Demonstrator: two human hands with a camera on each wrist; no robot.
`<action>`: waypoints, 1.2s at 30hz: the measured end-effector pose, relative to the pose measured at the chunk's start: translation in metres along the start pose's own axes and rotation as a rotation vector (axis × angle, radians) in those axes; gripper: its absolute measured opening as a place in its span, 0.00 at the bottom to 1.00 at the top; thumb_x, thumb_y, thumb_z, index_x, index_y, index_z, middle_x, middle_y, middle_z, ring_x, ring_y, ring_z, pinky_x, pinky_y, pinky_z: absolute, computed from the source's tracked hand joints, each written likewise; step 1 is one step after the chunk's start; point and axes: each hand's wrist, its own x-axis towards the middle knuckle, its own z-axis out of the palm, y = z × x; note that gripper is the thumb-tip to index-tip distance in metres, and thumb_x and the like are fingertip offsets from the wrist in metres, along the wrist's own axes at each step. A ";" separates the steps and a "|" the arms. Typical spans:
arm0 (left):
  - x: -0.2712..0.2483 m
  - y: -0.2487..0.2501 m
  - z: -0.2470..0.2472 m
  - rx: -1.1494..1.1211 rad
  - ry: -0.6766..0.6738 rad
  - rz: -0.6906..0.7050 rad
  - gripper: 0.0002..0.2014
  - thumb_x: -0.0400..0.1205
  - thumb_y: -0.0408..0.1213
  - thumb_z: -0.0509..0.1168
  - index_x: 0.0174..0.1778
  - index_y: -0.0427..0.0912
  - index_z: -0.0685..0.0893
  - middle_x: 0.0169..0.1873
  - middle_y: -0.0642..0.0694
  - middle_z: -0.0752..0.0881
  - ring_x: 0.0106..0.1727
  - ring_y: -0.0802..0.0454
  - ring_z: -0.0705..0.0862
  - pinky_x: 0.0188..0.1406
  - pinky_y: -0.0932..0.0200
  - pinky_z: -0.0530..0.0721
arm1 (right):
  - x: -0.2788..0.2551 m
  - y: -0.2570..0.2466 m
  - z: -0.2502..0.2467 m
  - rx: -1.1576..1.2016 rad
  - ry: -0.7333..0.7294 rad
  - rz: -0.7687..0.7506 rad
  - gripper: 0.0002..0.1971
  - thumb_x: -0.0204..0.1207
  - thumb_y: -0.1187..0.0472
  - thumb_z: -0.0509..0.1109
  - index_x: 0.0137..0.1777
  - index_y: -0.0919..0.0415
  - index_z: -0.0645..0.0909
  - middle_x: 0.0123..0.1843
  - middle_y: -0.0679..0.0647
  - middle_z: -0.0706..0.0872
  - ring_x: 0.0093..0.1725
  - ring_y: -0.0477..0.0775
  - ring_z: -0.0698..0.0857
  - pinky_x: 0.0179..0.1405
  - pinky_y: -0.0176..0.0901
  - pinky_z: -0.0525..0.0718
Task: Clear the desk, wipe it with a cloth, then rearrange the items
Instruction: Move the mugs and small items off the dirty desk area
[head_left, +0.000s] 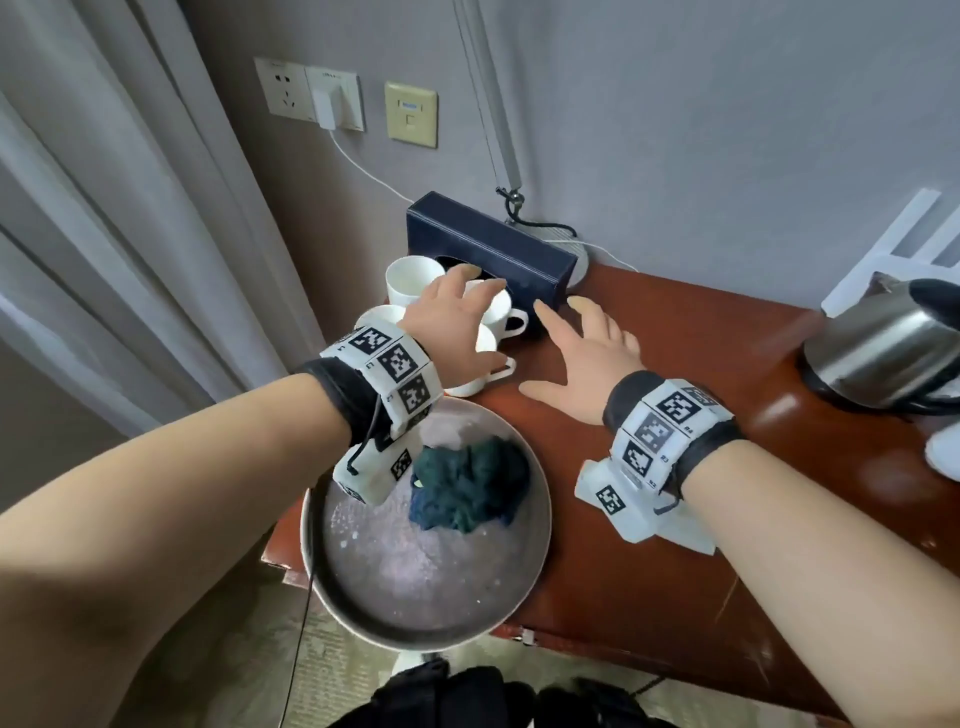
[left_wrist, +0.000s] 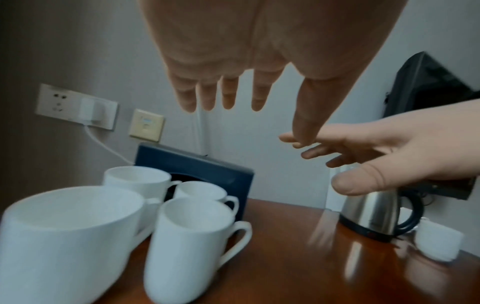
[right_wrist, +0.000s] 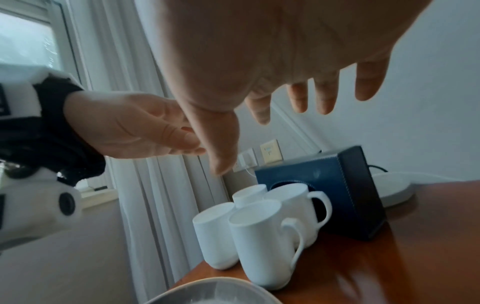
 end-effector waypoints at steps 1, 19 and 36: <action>-0.004 0.016 0.001 -0.013 0.014 0.027 0.39 0.77 0.49 0.69 0.82 0.49 0.57 0.81 0.43 0.55 0.80 0.42 0.59 0.78 0.47 0.65 | -0.010 0.010 -0.006 -0.012 0.015 -0.011 0.43 0.73 0.36 0.64 0.82 0.42 0.44 0.84 0.54 0.45 0.83 0.61 0.50 0.79 0.56 0.52; -0.004 0.247 0.051 -0.098 -0.068 0.355 0.39 0.77 0.47 0.69 0.82 0.50 0.57 0.79 0.45 0.58 0.79 0.43 0.62 0.77 0.47 0.66 | -0.164 0.207 -0.066 -0.038 0.102 0.288 0.42 0.75 0.38 0.63 0.82 0.42 0.43 0.85 0.53 0.44 0.84 0.58 0.47 0.80 0.60 0.51; 0.088 0.466 0.164 -0.046 -0.256 0.329 0.36 0.79 0.46 0.67 0.81 0.52 0.57 0.78 0.46 0.60 0.76 0.44 0.67 0.75 0.50 0.71 | -0.197 0.517 -0.077 0.084 0.034 0.513 0.39 0.76 0.44 0.66 0.83 0.46 0.49 0.83 0.55 0.52 0.80 0.63 0.56 0.79 0.57 0.62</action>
